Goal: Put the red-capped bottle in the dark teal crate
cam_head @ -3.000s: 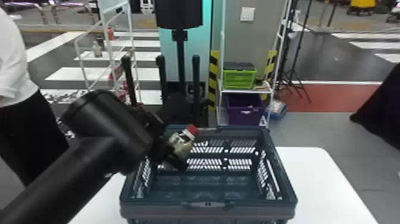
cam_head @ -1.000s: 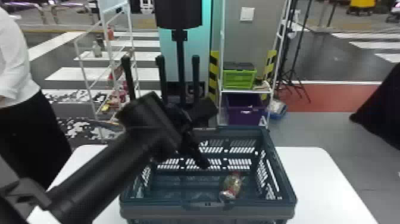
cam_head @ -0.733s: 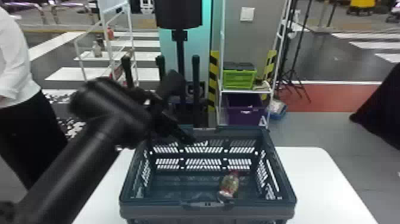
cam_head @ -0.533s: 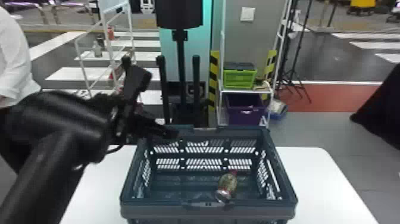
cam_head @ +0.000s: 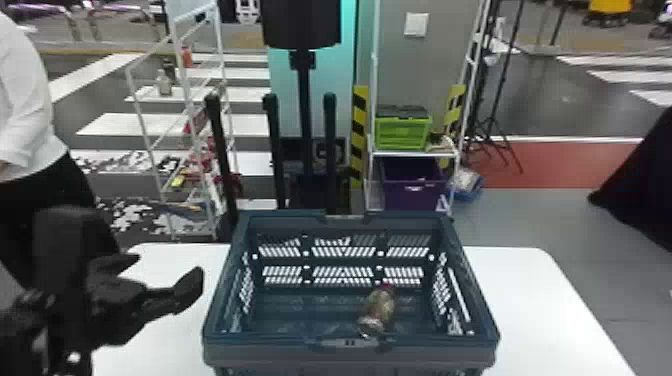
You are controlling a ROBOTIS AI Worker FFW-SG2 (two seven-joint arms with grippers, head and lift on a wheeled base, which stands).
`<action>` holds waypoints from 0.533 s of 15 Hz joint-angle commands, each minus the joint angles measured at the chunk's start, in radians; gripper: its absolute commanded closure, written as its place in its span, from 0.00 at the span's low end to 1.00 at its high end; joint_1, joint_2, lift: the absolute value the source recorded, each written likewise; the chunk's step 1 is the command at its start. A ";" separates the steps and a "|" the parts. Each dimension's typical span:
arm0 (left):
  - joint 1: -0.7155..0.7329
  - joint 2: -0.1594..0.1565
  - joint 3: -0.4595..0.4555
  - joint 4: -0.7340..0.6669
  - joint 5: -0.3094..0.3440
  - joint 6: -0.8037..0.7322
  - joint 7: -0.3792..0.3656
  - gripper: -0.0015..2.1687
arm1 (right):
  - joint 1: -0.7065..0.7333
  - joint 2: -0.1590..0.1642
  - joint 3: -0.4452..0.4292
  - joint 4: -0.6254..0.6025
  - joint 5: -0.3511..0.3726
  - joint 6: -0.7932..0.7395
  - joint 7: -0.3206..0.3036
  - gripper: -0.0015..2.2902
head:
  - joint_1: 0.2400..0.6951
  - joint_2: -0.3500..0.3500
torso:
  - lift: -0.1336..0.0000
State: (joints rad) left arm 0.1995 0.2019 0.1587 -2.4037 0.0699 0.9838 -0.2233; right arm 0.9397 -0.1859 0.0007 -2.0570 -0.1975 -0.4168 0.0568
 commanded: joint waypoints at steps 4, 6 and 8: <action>0.373 -0.150 0.064 0.038 0.057 -0.518 0.045 0.03 | -0.009 -0.017 0.010 -0.005 -0.002 0.020 0.000 0.07 | 0.57 0.50 | 1.00; 0.459 -0.173 0.018 0.104 0.056 -0.718 0.093 0.03 | -0.012 -0.021 0.013 -0.005 -0.003 0.023 0.000 0.07 | 0.57 0.50 | 1.00; 0.508 -0.177 -0.041 0.159 0.048 -0.813 0.147 0.03 | -0.013 -0.027 0.015 -0.003 -0.003 0.023 0.000 0.07 | 0.57 0.50 | 1.00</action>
State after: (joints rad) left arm 0.6686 0.0297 0.1592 -2.2860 0.1222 0.2475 -0.0923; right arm 0.9281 -0.2094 0.0135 -2.0615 -0.2008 -0.3935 0.0568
